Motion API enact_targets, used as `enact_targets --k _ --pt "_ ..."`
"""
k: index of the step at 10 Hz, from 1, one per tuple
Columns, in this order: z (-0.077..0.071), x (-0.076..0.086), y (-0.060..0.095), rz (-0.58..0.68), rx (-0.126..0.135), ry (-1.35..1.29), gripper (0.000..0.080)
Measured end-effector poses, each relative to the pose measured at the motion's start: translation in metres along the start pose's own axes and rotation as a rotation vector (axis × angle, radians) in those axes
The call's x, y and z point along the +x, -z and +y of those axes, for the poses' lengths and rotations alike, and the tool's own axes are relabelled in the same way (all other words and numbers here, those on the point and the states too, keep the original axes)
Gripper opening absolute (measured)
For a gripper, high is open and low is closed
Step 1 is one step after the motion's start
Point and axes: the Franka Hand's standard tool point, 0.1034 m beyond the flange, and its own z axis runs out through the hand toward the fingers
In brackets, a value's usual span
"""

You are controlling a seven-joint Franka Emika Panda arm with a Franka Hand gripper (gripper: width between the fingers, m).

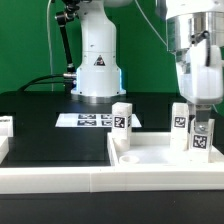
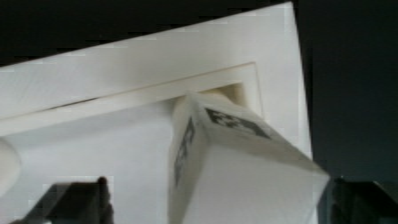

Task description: Assemble square table

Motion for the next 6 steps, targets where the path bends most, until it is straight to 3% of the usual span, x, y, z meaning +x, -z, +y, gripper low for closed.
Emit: enact_targets --k 4,5,6 --pt "-0.0035 -0.003 -0.0001 0.004 0.014 0.278 0.0649" --pt "-0.0027 -0.0028 -0.0004 0.007 0.005 0.379 0.0649" --pt "-0.0026 -0.0016 0.0002 0.008 -0.021 0.502 0.0649"
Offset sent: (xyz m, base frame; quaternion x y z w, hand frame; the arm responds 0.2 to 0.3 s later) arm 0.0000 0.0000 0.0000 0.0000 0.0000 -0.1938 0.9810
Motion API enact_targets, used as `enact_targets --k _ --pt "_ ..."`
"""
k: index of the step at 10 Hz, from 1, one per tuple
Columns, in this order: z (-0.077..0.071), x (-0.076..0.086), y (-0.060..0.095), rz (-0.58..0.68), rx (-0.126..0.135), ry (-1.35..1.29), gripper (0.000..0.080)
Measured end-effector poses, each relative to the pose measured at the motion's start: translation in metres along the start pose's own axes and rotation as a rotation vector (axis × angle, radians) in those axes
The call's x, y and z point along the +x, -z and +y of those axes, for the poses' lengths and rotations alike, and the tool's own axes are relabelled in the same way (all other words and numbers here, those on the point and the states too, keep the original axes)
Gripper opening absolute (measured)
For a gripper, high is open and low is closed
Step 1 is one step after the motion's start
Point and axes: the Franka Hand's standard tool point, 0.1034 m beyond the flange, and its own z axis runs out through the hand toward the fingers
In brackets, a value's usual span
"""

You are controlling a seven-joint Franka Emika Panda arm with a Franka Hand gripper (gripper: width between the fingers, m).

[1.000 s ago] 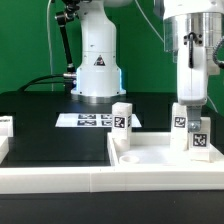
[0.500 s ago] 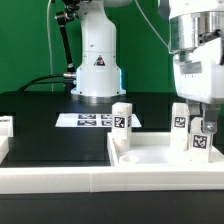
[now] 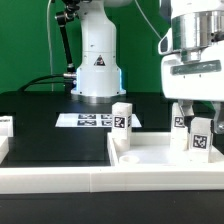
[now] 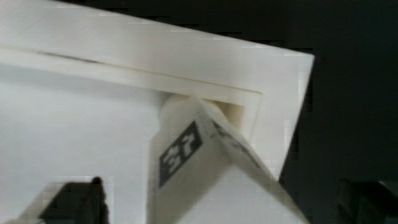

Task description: Assemble square table

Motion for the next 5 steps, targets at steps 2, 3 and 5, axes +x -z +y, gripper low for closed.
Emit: enact_targets --k 2,3,5 --pt "0.0 0.007 0.001 0.01 -0.004 0.215 0.0649" --pt "0.001 0.012 0.001 0.01 -0.012 0.328 0.0649" --pt "0.001 0.023 0.002 0.011 -0.014 0.488 0.0649"
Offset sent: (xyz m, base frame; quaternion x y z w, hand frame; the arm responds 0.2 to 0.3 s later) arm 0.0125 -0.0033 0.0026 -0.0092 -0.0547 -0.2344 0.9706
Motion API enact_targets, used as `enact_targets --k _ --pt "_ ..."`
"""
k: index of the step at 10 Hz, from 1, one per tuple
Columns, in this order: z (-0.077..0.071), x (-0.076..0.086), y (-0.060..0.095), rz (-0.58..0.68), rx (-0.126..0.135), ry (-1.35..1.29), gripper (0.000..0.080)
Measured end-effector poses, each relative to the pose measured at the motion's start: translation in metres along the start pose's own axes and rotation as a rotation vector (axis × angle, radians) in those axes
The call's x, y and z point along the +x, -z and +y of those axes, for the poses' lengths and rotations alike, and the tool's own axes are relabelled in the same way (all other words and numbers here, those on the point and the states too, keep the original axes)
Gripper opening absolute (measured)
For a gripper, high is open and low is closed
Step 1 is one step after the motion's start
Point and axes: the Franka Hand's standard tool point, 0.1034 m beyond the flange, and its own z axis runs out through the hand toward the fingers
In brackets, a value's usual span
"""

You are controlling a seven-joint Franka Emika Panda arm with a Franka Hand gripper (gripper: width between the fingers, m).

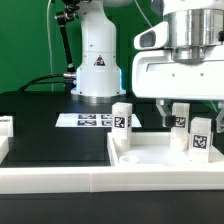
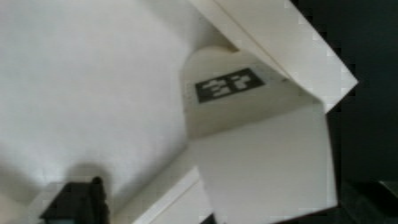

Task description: Assemble square table

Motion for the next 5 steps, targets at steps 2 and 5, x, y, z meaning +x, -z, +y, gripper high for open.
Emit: enact_targets --k 2,5 --pt "-0.001 -0.001 0.0 0.008 -0.01 0.098 0.0649" --pt "-0.012 -0.004 0.001 0.036 0.013 0.049 0.0649"
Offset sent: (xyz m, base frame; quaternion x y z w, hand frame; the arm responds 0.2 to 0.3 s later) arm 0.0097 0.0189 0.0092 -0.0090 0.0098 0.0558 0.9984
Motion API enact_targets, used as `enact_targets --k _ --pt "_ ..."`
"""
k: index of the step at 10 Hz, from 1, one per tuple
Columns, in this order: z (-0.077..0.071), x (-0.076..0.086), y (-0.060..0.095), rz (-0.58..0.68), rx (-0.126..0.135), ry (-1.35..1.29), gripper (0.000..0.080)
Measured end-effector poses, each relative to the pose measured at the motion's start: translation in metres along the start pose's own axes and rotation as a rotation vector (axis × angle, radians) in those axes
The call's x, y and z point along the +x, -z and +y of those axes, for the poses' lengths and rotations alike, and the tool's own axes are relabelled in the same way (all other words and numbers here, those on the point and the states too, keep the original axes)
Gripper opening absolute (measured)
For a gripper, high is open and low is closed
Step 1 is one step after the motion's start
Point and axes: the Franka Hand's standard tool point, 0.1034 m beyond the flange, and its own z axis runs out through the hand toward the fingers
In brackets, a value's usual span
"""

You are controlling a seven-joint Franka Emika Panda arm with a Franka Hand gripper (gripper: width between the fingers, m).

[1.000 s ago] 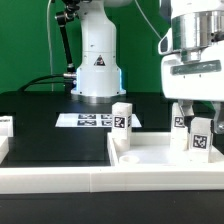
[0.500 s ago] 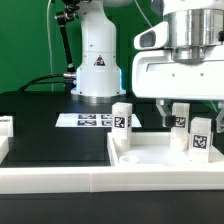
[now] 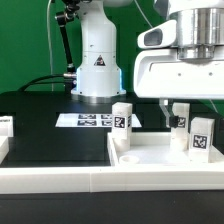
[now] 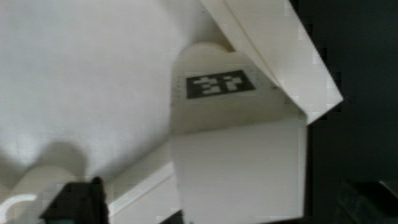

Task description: Assemble square table

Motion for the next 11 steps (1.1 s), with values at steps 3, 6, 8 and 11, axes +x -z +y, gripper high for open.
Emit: enact_targets --k 3,6,8,11 --pt "-0.006 -0.012 -0.004 -0.001 0.005 -0.01 0.0649" --pt "-0.007 -0.021 -0.006 -0.007 0.0 -0.001 0.0566" --pt "-0.004 -0.019 -0.007 -0.008 -0.006 -0.005 0.0365" --pt "0.0 -0.018 -0.008 -0.01 -0.01 -0.023 0.0298"
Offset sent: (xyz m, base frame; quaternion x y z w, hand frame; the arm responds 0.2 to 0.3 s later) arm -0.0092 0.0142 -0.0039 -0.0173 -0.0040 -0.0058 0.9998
